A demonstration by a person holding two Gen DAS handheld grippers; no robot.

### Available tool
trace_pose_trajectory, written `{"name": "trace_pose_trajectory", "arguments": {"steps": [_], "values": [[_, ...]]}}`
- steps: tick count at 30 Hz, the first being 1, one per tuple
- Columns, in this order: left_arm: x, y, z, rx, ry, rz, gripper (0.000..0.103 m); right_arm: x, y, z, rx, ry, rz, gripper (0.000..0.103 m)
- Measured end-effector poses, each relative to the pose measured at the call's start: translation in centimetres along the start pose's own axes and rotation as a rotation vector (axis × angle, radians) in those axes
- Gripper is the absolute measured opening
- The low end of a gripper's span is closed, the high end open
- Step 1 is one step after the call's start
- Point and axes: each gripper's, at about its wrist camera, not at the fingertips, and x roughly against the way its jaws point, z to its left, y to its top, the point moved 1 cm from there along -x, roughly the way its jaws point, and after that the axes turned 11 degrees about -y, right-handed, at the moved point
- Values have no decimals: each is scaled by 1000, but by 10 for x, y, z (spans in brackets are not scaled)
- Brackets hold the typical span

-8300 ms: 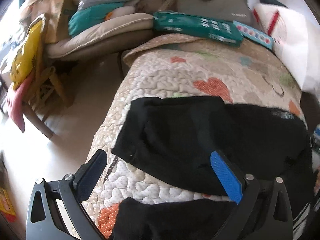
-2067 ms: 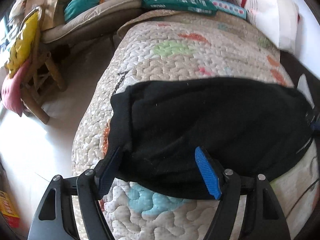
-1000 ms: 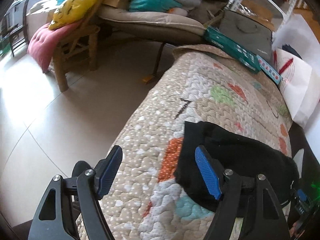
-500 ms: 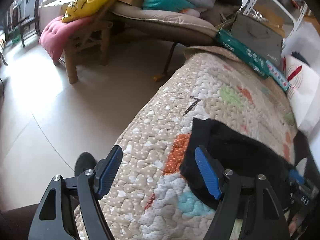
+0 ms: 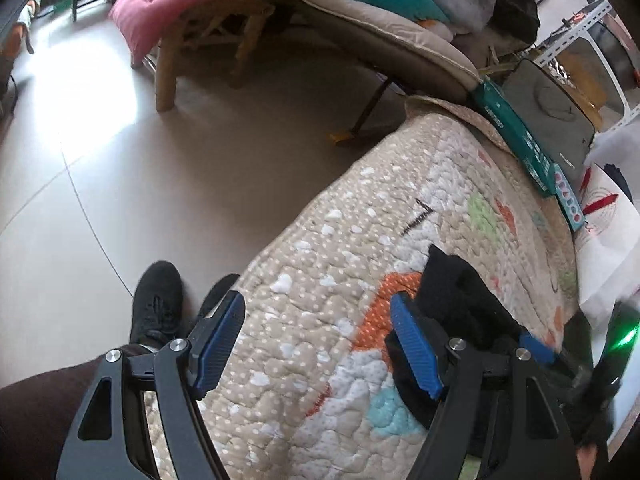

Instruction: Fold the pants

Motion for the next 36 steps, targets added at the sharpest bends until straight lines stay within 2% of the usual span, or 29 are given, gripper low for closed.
{"name": "trace_pose_trajectory", "arguments": {"steps": [1, 5, 9, 11, 14, 18, 20, 21, 22, 23, 25, 30, 36], "values": [[-1, -2, -2, -1, -17, 11, 74, 4, 9, 4, 27, 43, -12, 83], [-6, -11, -8, -31, -28, 44, 74, 1, 38, 22, 113, 119, -31, 83], [-16, -23, -6, -15, -48, 95, 74, -24, 65, 51, 216, 185, 19, 83], [-21, -28, -5, 7, -72, 118, 74, -34, 70, 61, 246, 216, 45, 83], [-27, -33, -9, -8, -68, 126, 74, -52, 78, 79, 279, 273, 92, 83], [-32, -37, -14, -46, -39, 115, 74, -60, 75, 100, 353, 257, 102, 86], [-33, -37, -14, -46, -38, 115, 74, -57, 70, 108, 386, 286, 107, 83], [-33, -37, -14, -45, -39, 113, 74, -55, 69, 112, 401, 298, 110, 71], [-32, -36, -14, -44, -41, 109, 74, -52, 64, 116, 433, 304, 115, 50], [-32, -36, -14, -45, -41, 107, 74, -50, 60, 119, 465, 273, 97, 47], [-31, -36, -15, -58, -41, 96, 74, -50, 60, 117, 457, 281, 101, 31], [-27, -39, -31, -124, -96, 72, 74, -40, 62, 99, 385, 321, 89, 24], [-47, -48, -46, -186, -114, 112, 74, -27, 62, 99, 385, 314, 68, 24]]}}
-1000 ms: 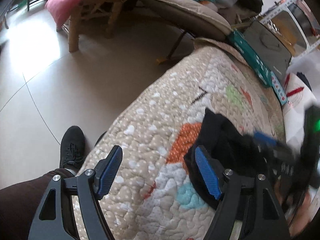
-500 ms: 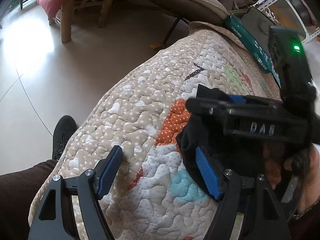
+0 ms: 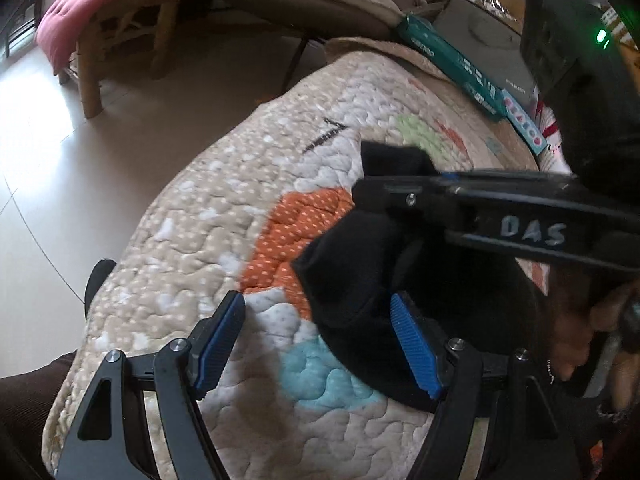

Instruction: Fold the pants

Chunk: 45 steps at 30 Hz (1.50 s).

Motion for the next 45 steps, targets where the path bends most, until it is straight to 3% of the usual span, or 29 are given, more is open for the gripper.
{"name": "trace_pose_trajectory", "arguments": {"steps": [1, 3, 4, 5, 8, 25, 31, 39, 45], "values": [[-1, 1, -1, -8, 1, 2, 74, 5, -3, -3, -1, 1, -3, 24], [-3, 4, -4, -17, -23, 14, 58, 10, -3, -5, -13, 9, -14, 24], [-5, 6, -5, -14, -63, 31, 35, 14, -5, -6, -21, 13, -18, 24], [-6, 6, -6, -12, -89, 45, 21, 17, -6, -7, -30, 18, -23, 24], [-5, 6, -13, -36, -109, 49, 17, 22, -8, -9, -37, 18, -33, 23], [2, 8, -25, -50, -89, 37, 16, 33, -11, -11, -90, -16, -65, 23], [14, 9, -33, -16, -173, 33, 16, 49, -19, -18, -109, -26, -90, 23], [20, 12, -84, -128, -224, 21, 16, 84, -38, -45, -165, -54, -139, 23], [-10, -1, -136, -164, -278, 68, 16, 103, -75, -84, -228, -101, -135, 23]]}}
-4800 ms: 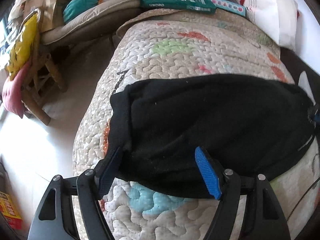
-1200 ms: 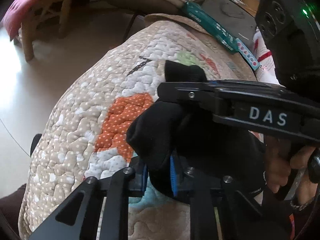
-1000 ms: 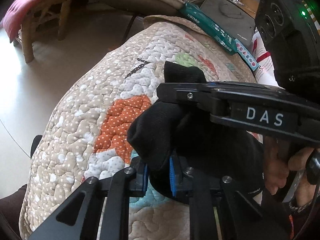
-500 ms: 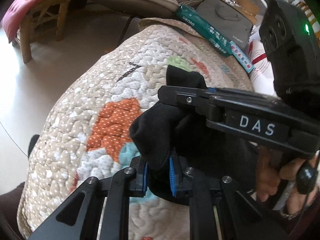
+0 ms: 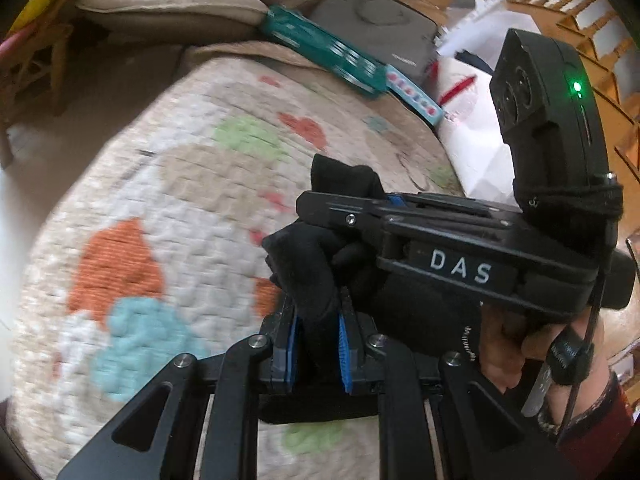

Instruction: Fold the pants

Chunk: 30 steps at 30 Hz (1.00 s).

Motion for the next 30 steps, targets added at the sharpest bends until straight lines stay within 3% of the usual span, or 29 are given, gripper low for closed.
{"name": "trace_pose_trajectory", "arguments": {"steps": [11, 14, 16, 17, 22, 25, 27, 30], "values": [[-88, -41, -62, -85, -13, 150, 20, -1, -86, -108, -177, -62, 60, 26], [-96, -51, -76, -130, -17, 181, 37, -1, -108, -132, -249, -79, 62, 48], [-88, -57, -85, -166, -37, 191, 44, 5, -118, -147, -308, -97, 48, 66], [-83, -59, -86, -178, -43, 192, 48, 10, -123, -155, -344, -103, 37, 67], [-28, -63, -90, -274, -87, 149, 59, 42, -138, -177, -433, -227, -18, 68], [0, -56, -74, -288, -38, 92, 64, 69, -139, -174, -441, -314, -85, 68], [7, -48, -58, -258, -6, 68, 65, 84, -139, -164, -454, -319, -124, 67], [14, -35, -22, -183, 63, 43, 65, 91, -140, -136, -466, -230, -154, 62]]}}
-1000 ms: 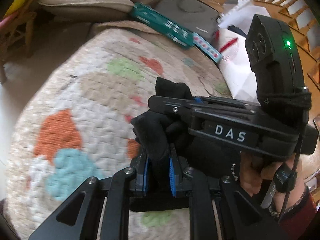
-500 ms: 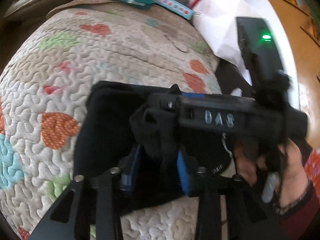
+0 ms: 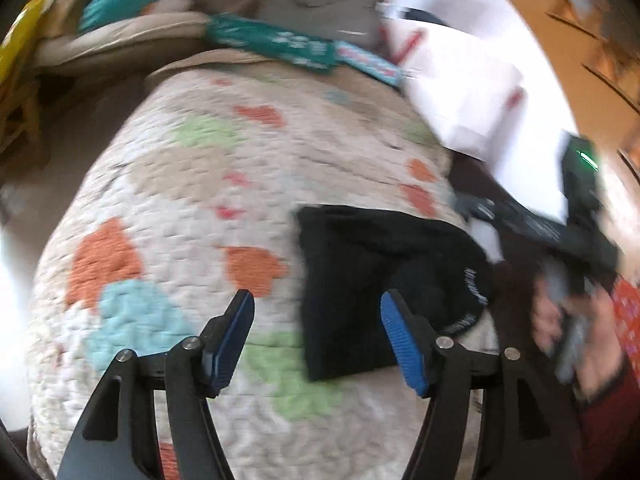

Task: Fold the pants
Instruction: 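Grasp the folded pants bundle with the left gripper while the right gripper presses it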

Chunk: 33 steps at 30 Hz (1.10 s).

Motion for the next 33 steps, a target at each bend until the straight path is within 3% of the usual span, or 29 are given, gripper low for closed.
{"name": "trace_pose_trajectory", "arguments": {"steps": [3, 5, 7, 8, 10, 16, 19, 23, 24, 26, 27, 28, 29, 33], "values": [[3, 2, 29, 42, 50, -23, 65, -8, -21, 22, -29, 161, 66, 57], [5, 1, 42, 76, 55, -25, 65, -20, -35, 30, -44, 192, 115, 57], [2, 1, 48, 97, 54, -27, 65, -44, -51, 32, -35, 117, 196, 57], [0, 0, 50, 105, 54, -30, 65, -59, -59, 31, -26, 33, 258, 56], [-10, 1, 49, 115, 41, -28, 65, -65, -61, 29, -20, -7, 265, 52], [-58, -4, 24, 97, -70, 58, 65, -43, 0, 59, 76, 72, 138, 52], [-71, -12, 14, 32, -42, 86, 65, -58, 32, 93, 195, 85, 159, 52], [-83, -21, 19, 47, -50, 105, 64, -87, 44, 129, 338, 94, 217, 52], [-84, -22, 18, 39, -48, 102, 61, -98, 44, 141, 387, 93, 250, 52], [-89, -25, 14, 11, -55, 124, 33, -116, 38, 151, 447, 72, 293, 52], [-91, -27, 12, 4, -64, 137, 28, -123, 34, 156, 480, 43, 323, 47], [-93, -28, 10, -5, -58, 140, 28, -133, 28, 161, 518, 7, 365, 14], [-93, -30, 7, -19, -45, 131, 28, -139, 23, 164, 556, -20, 399, 8], [-96, -33, 2, -41, -19, 120, 27, -136, 30, 167, 582, -90, 359, 5]]}}
